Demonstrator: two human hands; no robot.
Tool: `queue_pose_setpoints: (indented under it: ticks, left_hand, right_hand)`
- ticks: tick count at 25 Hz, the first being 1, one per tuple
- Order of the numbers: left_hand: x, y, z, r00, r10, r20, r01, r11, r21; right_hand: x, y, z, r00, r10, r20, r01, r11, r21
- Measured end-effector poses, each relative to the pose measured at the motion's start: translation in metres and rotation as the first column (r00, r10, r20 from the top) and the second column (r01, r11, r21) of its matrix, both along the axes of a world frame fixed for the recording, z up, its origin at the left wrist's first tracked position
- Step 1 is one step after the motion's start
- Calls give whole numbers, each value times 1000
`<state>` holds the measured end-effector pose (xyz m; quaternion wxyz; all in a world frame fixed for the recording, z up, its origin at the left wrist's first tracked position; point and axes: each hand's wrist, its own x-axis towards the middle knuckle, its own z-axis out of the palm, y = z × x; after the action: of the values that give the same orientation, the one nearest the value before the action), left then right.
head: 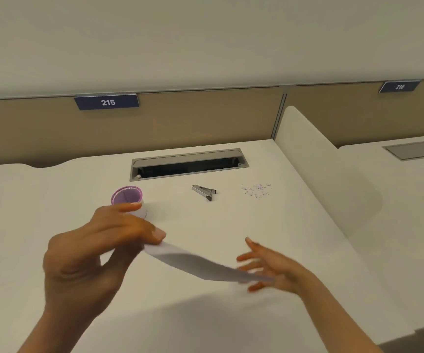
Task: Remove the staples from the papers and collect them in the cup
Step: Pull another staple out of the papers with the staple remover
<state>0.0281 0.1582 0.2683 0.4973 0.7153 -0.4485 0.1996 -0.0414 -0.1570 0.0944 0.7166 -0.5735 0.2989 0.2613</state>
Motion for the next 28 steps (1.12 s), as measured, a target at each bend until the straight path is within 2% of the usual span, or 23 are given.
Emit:
queue_pose_setpoints:
  ticks: [2,3,6,8,11,15,20,22,23,24,25,26,28]
  left_hand:
    - [-5,9,0,995,-83,60,86,995,-42]
    - [-6,16,-1,989,-106,102,111,993,-38]
    - [-13,31,-6,980,-87,178,80,996,45]
    - [-17,41,-13,987,-22,159,17,999,35]
    - [-22,59,-18,999,49,-15,-48,994,97]
    - [-31,74,-21,992,95,78,-110,970,216]
    - [-33,97,-49,973,211,89,-228,932,281]
    - [-42,98,-72,960,278,-44,-259,933,248]
    - [-44,98,-84,947,265,-183,-222,948,228]
    - [-47,97,-99,909,213,-357,-167,974,154]
    - [-46,99,-113,812,160,-562,-165,985,41]
    - [-45,100,-123,648,62,-759,-160,986,-56]
    - [-32,103,-138,326,-87,-941,-140,980,-139]
  right_hand:
    - [-1,22,-16,977,163,-138,-113,944,311]
    - [-3,33,-21,962,213,-172,-126,902,414]
    - [-14,73,-24,930,323,-177,-182,821,541]
    - [-26,103,-26,935,307,-179,-180,844,506]
    - [-40,131,-16,964,231,-132,-171,917,361]
    - [-38,123,-2,994,76,81,-99,940,326]
    - [-25,64,17,934,-199,296,126,960,249]
    - [-24,41,25,901,-250,353,177,958,227]
    - [-24,32,27,887,-267,378,199,957,209]
    - [-24,25,30,874,-279,398,220,957,189]
    - [-24,18,30,860,-287,421,236,957,169]
    - [-25,13,31,850,-285,444,245,958,147]
    - [-24,8,32,840,-251,480,238,967,89]
